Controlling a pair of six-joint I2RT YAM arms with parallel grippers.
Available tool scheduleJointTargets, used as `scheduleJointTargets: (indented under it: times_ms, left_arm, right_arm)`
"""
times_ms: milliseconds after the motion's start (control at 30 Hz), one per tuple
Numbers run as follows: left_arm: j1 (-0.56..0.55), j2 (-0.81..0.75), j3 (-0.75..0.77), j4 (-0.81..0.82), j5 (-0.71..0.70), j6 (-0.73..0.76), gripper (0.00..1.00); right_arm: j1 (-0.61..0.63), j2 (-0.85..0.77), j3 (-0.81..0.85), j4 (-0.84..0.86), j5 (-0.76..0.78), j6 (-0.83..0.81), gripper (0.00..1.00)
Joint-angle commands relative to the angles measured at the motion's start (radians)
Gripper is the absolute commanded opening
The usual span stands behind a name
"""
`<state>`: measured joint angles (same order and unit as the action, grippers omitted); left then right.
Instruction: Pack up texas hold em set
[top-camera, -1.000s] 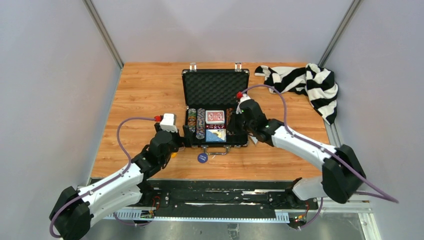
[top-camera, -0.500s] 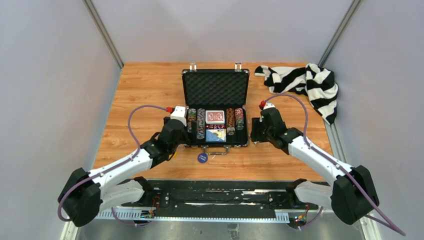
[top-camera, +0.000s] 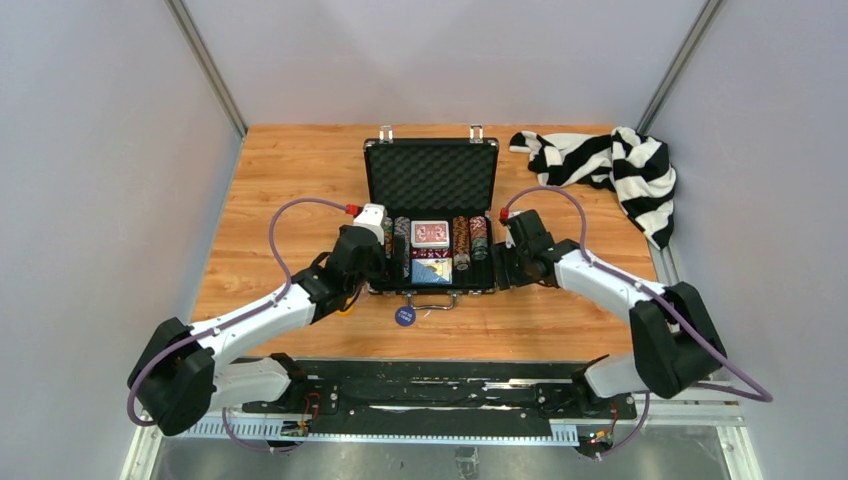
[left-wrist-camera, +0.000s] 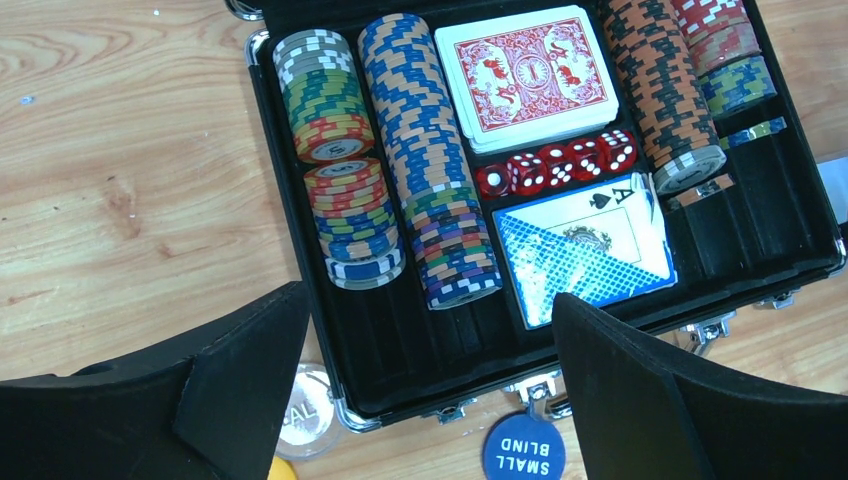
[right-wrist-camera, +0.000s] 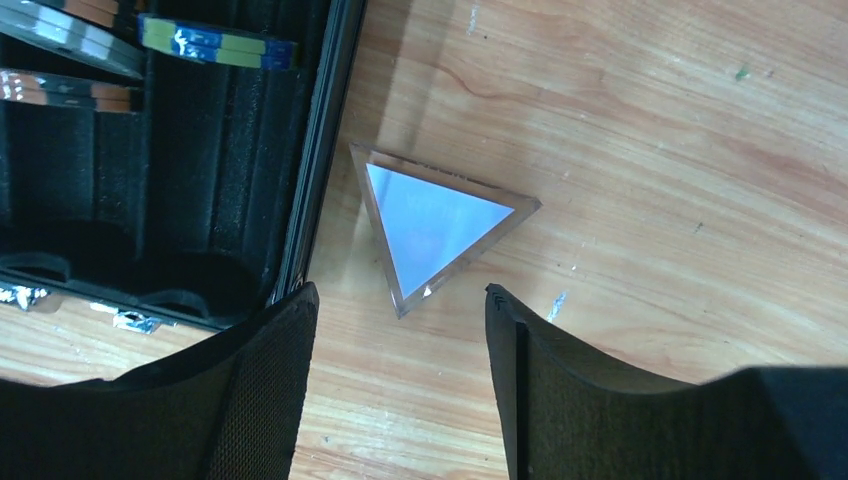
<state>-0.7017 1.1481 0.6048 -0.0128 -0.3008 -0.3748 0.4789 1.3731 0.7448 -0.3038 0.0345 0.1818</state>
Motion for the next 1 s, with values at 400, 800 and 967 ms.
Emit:
scheduleJointTargets:
  times_ms: [400,800,967]
  left_arm:
    - [0.004,0.007,0.012,-0.015,-0.014,0.028,0.96]
    - [0.004,0.044,0.024,-0.017,0.011,0.029,0.96]
    - [0.004,0.039,0.023,-0.015,0.018,0.03,0.96]
  right_arm:
    - [-0.033,0.209,0.148,-0.053,0.232,0.043,0.6]
    - [-0.082,0.252,0.152,-0.05,0.198,0.071,0.63]
    - [-0.112,0.208,0.096,-0.022,0.19,0.094,0.76]
